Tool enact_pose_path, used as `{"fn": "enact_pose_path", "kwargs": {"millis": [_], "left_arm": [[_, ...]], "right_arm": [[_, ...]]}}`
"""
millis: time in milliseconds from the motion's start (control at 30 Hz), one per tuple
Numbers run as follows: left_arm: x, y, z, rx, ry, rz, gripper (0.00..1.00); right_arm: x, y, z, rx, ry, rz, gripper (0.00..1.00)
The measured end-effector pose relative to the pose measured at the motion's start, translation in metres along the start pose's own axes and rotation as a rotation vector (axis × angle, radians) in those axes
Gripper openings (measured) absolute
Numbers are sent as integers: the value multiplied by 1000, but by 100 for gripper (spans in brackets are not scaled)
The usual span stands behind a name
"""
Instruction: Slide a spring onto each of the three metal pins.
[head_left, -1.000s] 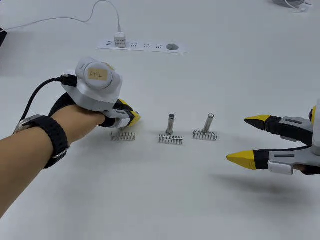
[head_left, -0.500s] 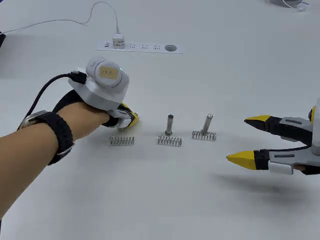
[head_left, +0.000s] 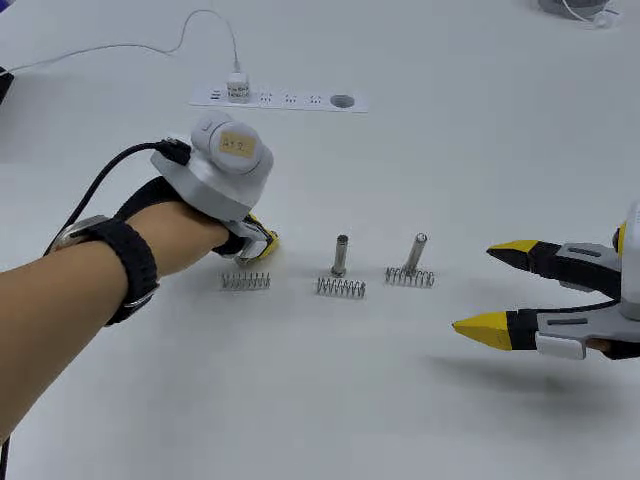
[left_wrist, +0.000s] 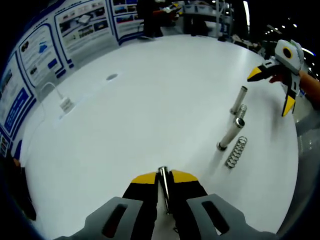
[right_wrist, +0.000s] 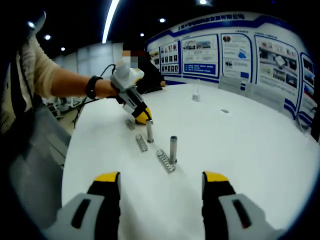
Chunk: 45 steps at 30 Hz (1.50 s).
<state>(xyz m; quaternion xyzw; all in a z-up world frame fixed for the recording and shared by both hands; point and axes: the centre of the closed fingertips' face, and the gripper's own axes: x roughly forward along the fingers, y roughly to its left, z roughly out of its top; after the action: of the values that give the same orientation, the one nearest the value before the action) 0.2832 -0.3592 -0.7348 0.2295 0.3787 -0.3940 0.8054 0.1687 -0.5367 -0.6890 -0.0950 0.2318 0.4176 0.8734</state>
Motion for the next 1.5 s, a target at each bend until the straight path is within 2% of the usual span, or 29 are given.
{"fn": "enact_pose_path", "kwargs": {"millis": [100, 300, 400, 500, 833, 1067, 1500], "left_arm": [[1, 0, -1, 8, 41, 7, 9], [1, -1, -1, 36, 94, 7, 9], [1, -1, -1, 43, 114, 11, 9], [1, 0, -2, 25, 122, 15, 8], [-8, -1, -5, -55, 63, -3, 7], [-25, 4, 4, -120, -6, -12, 7], [-44, 1, 3, -138, -60, -6, 7]], "right_arm": [[1, 1, 1, -3, 1, 5, 68], [1, 2, 1, -5, 2, 9, 68], [1, 2, 1, -6, 2, 7, 68], [1, 2, 1, -5, 3, 6, 68], [-1, 2, 3, -2, -4, 0, 68], [1, 5, 5, -4, -5, 7, 68], [5, 11, 8, -12, 3, 25, 68]]}}
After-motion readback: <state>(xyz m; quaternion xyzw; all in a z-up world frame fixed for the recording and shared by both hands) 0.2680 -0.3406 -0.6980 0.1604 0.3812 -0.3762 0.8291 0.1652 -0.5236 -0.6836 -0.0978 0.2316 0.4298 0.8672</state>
